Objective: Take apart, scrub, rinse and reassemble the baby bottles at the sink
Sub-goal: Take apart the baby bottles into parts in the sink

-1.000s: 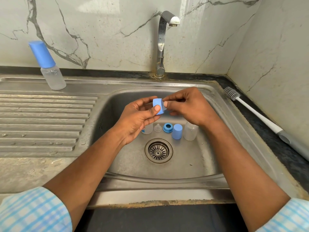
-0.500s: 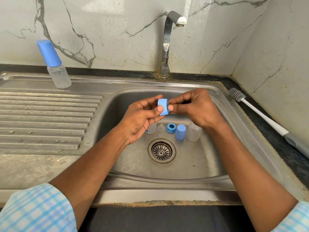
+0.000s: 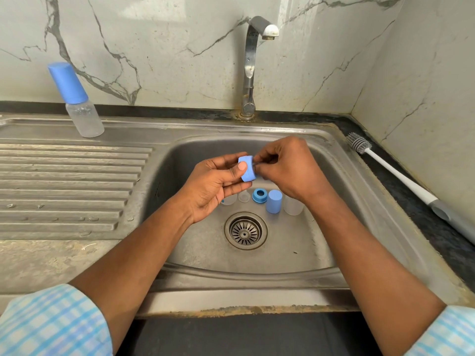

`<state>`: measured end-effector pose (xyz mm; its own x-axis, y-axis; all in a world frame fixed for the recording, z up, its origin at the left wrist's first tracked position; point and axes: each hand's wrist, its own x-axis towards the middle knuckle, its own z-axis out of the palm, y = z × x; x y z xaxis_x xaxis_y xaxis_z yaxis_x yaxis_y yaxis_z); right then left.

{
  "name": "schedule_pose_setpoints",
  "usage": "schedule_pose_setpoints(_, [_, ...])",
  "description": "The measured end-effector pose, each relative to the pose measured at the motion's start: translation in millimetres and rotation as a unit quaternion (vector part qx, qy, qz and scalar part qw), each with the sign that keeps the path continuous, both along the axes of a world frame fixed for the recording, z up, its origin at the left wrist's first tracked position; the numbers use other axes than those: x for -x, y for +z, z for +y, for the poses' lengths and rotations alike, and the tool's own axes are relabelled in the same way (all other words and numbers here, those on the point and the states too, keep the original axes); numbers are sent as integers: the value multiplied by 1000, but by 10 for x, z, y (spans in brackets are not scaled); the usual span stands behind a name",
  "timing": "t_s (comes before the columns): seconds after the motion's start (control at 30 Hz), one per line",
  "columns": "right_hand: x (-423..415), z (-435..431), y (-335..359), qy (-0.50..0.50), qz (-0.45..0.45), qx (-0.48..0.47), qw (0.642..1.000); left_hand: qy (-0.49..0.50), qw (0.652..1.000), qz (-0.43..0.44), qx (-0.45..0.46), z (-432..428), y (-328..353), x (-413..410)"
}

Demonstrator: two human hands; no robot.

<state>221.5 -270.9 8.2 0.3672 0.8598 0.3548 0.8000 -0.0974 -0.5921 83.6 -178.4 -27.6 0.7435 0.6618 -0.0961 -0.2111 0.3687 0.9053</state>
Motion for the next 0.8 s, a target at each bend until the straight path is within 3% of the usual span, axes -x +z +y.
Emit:
schedule_pose_setpoints(0.2, [-91,-46,8,84,143,2,986,2,999,-42,27,28,30,-18])
schedule_pose_setpoints(0.33, [-91,-25,-10,46,218,-44,974,-11,998,-48,26,2,31,-30])
schedule_pose_setpoints(0.47, [-86,-11,-40,26,236,-57,970,-12,999,-29,8,-25,28,-33])
schedule_pose_setpoints(0.7, [-148,-68,-4,80,280,59,955,26,999,40,-24,-12,-14,-36])
schedule_pose_setpoints(0.8, [-144,-78,-11,74,278,56,956,10,996,79,-45,-11,-18,-36])
